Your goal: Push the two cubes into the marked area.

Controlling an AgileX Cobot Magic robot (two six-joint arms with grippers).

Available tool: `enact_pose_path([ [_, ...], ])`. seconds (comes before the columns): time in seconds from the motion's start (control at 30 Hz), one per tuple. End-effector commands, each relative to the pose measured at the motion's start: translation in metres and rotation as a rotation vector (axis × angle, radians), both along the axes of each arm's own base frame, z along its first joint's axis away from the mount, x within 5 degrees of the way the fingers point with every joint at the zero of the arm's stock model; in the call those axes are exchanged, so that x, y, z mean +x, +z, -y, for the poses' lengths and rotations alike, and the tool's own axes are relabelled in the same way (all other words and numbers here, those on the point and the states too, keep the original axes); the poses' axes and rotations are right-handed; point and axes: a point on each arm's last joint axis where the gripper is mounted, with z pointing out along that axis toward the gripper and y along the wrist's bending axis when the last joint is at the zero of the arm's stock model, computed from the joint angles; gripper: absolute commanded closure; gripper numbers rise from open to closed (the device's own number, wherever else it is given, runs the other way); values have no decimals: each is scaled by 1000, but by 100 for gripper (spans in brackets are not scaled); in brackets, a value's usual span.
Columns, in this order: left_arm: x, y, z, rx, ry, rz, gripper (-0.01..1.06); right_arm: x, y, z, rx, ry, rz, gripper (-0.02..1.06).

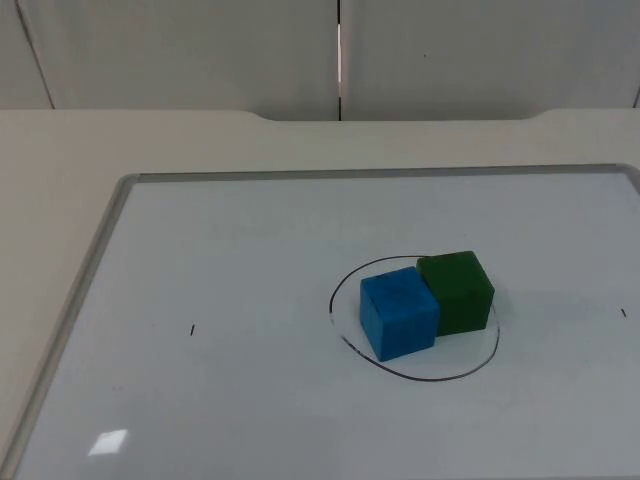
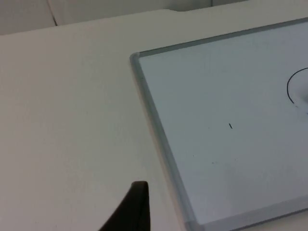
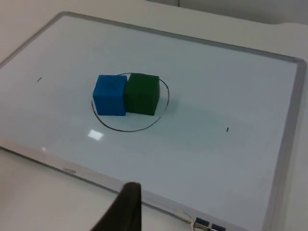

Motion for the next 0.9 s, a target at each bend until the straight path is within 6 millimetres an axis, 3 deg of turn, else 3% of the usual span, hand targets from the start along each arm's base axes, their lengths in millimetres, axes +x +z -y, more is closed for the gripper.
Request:
enact_pose_path([
  [0.0,0,-1,1,-7,23,-3,0,0,0,0,-3,-25,9,-1],
  [0.87,0,-1,2,-7,217,-2,0,0,0,-2,-4,-324,9,-1],
])
